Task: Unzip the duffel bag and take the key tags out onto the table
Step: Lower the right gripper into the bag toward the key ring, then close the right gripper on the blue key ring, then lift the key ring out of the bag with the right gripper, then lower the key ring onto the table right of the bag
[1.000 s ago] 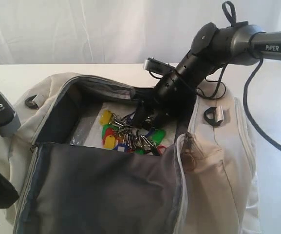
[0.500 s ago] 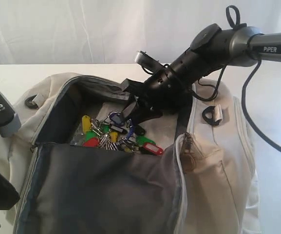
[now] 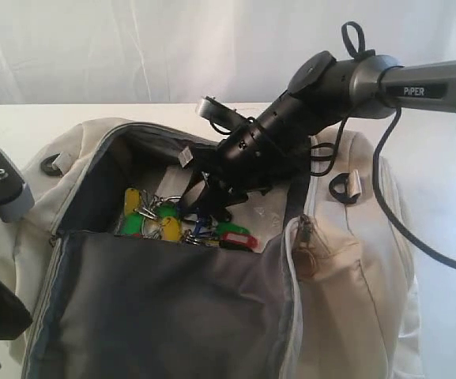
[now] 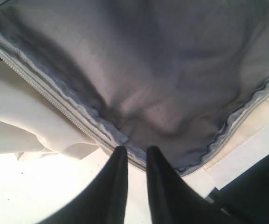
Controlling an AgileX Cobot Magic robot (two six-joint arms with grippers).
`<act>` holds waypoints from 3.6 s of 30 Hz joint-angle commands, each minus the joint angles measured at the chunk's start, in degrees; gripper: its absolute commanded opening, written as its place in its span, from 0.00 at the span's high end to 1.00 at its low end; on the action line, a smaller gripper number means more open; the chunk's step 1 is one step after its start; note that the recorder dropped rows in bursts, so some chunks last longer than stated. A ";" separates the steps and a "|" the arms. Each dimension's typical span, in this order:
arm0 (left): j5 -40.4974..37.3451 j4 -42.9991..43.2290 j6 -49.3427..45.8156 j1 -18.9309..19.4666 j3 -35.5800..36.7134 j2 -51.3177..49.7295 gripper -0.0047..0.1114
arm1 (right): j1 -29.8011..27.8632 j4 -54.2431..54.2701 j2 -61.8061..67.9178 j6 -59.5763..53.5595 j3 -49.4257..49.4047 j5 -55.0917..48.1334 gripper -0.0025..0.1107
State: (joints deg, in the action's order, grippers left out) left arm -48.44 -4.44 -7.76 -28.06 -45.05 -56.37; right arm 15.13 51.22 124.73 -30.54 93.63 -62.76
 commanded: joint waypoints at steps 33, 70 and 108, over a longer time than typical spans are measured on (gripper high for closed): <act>0.09 -0.69 0.21 0.07 0.41 0.40 0.78 | 2.14 -19.07 -16.75 0.42 0.24 1.29 0.98; 1.66 -0.69 0.08 0.07 0.41 0.40 0.78 | -8.95 -42.74 -48.10 13.99 0.58 -0.61 0.98; 1.78 -0.69 0.08 0.07 0.41 0.40 0.78 | -23.65 -48.12 -50.42 19.90 -36.04 9.48 0.98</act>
State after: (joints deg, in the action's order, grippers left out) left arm -45.97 -4.61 -7.76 -28.06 -45.05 -56.37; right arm -6.82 0.86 73.51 -8.86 58.83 -56.50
